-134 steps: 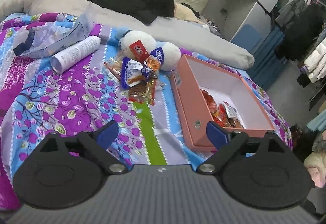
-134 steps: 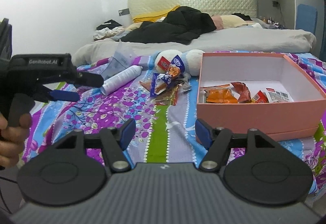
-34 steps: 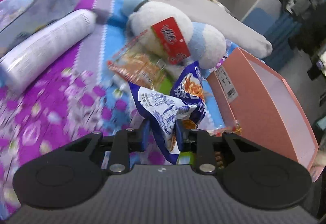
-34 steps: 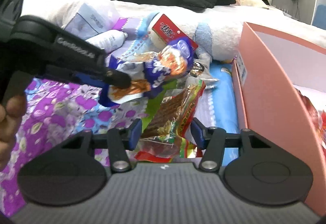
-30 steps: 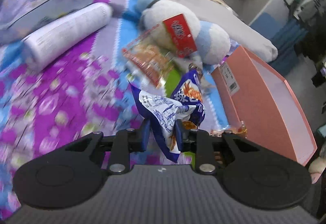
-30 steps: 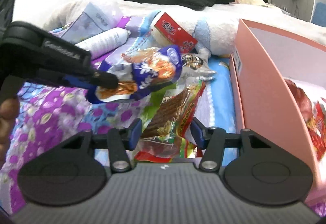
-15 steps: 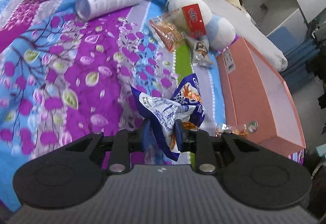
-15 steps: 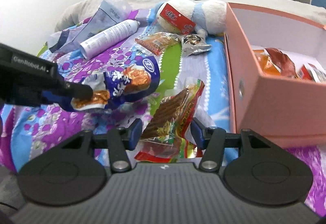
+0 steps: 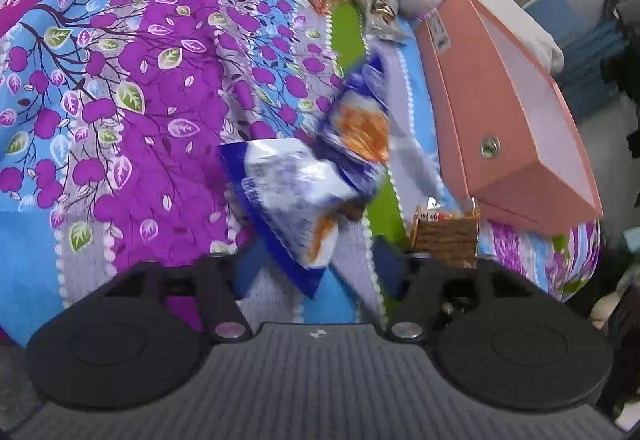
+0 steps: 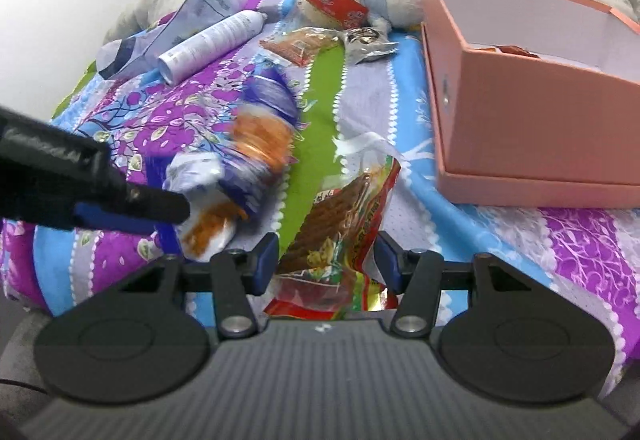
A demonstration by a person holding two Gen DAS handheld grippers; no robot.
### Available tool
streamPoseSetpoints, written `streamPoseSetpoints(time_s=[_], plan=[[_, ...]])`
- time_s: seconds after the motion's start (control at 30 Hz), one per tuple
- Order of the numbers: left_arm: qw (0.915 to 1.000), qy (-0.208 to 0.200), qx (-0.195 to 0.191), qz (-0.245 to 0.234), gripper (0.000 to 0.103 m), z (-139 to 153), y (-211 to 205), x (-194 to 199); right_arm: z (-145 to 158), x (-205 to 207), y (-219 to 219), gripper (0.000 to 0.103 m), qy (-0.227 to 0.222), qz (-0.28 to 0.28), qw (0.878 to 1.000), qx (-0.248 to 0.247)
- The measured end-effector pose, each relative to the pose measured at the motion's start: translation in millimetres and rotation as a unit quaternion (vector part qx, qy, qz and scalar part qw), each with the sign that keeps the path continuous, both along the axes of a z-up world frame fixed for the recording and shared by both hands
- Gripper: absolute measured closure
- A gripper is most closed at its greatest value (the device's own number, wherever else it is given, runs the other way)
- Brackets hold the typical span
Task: Organize snacks
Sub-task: 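Lift the blue-and-white bag with the left gripper while the right gripper lifts the wafer pack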
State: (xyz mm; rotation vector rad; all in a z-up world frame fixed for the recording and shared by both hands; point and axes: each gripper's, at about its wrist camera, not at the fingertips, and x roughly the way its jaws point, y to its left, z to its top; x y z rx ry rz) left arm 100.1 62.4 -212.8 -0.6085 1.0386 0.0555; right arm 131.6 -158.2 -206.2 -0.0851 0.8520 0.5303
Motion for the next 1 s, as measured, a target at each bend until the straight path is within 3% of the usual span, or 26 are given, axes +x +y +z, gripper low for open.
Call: streamPoseSetpoints(time_s=[0.17,0.3,0.47,0.73,1.0], plan=[[0.9992,0.002,0.012,-0.038,0.021,7.7,-4.9,-3.8,-3.9,0.0,-8.6,0.048,0.009,-0.009,1.0,-0.002],[0.9954,-0.013,0.066,-0.068,0.018,21.9,-11.1,-3.4,-5.3,-2.2,-12.5,0.048,0.01,-0.011,1.0,-0.004],[0.9808,-0.032,0.133,-0.139,0.016,31.4,-22.3,14.6,-7.1,-3.0,-15.5,0.048,0.014,-0.015,1.0,-0.004],[0.9538,-0.068,0.188,-0.224,0.015,32.4,-41.3,38.5,-5.6,-2.9,-16.0,0.048,0.011,-0.019,1.0,-0.006],[0.936,-0.057,0.233,-0.258,0.016,5.3,-50.7,56.0,-5.7,-0.8,-17.0,0.048,0.014,-0.021,1.0,-0.006]])
